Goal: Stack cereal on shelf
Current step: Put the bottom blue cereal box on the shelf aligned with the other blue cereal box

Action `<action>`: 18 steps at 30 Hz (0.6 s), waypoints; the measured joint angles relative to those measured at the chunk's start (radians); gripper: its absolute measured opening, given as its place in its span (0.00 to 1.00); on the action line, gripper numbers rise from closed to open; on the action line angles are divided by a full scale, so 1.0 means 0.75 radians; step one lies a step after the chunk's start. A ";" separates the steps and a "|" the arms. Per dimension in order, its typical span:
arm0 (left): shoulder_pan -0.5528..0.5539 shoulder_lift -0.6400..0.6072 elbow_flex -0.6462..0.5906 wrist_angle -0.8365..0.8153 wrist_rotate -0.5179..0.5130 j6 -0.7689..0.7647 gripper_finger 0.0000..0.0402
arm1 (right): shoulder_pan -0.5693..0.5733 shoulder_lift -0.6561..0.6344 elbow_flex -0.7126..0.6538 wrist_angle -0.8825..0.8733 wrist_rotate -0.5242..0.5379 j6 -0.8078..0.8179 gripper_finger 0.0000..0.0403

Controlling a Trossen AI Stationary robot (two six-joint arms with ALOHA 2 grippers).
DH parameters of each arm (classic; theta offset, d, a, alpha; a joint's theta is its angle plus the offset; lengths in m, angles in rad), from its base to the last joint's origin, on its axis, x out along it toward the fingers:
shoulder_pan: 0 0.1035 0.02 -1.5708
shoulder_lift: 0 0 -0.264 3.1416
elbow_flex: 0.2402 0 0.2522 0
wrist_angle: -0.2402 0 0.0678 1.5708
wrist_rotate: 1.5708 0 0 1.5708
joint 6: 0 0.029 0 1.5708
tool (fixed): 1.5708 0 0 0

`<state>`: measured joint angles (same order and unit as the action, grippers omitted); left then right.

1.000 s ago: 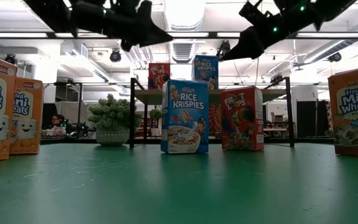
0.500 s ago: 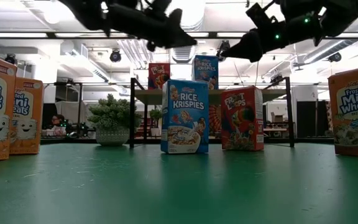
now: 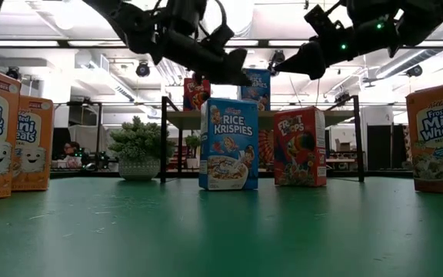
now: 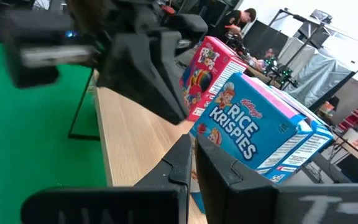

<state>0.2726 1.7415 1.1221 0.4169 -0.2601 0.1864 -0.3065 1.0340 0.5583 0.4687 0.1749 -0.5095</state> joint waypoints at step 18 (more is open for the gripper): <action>0.050 0.011 -0.004 0.018 -0.039 -0.006 0.00 | 0.000 0.000 0.000 0.000 0.000 -0.009 0.03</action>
<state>0.3098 1.7500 1.1194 0.4307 -0.2897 0.1817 -0.3065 1.0340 0.5583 0.4690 0.1753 -0.5163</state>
